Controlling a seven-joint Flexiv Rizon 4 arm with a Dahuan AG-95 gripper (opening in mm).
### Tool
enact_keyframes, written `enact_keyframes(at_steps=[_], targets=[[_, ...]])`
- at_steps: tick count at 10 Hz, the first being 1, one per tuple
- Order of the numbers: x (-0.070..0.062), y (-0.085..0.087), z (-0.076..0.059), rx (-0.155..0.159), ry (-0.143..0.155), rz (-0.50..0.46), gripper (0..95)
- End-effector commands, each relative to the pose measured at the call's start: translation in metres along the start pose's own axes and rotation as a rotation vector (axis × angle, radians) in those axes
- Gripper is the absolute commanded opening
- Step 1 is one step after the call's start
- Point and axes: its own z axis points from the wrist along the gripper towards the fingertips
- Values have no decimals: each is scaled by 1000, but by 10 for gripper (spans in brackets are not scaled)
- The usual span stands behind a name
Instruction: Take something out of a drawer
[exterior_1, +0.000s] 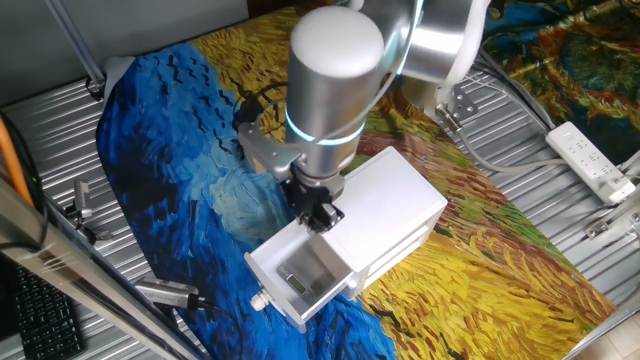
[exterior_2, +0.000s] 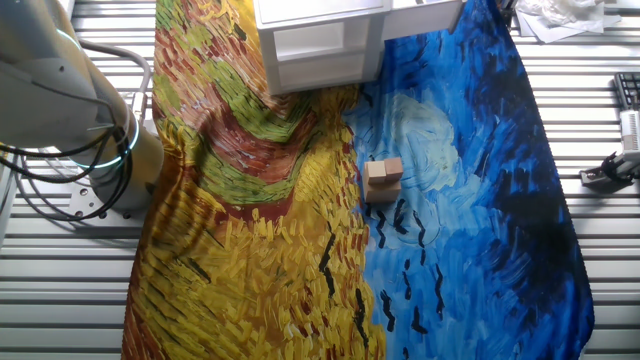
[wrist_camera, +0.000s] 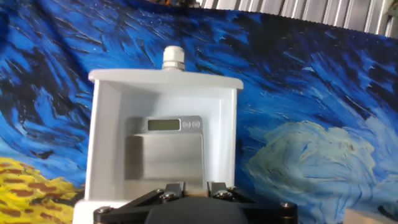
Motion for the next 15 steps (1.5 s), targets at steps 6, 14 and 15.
enact_keyframes(at_steps=[6, 14, 15], targets=[[4, -2, -2, 23, 18, 303, 0], [21, -72, -26, -28, 17, 201, 0], [24, -81, -27, -32, 19, 190, 0]])
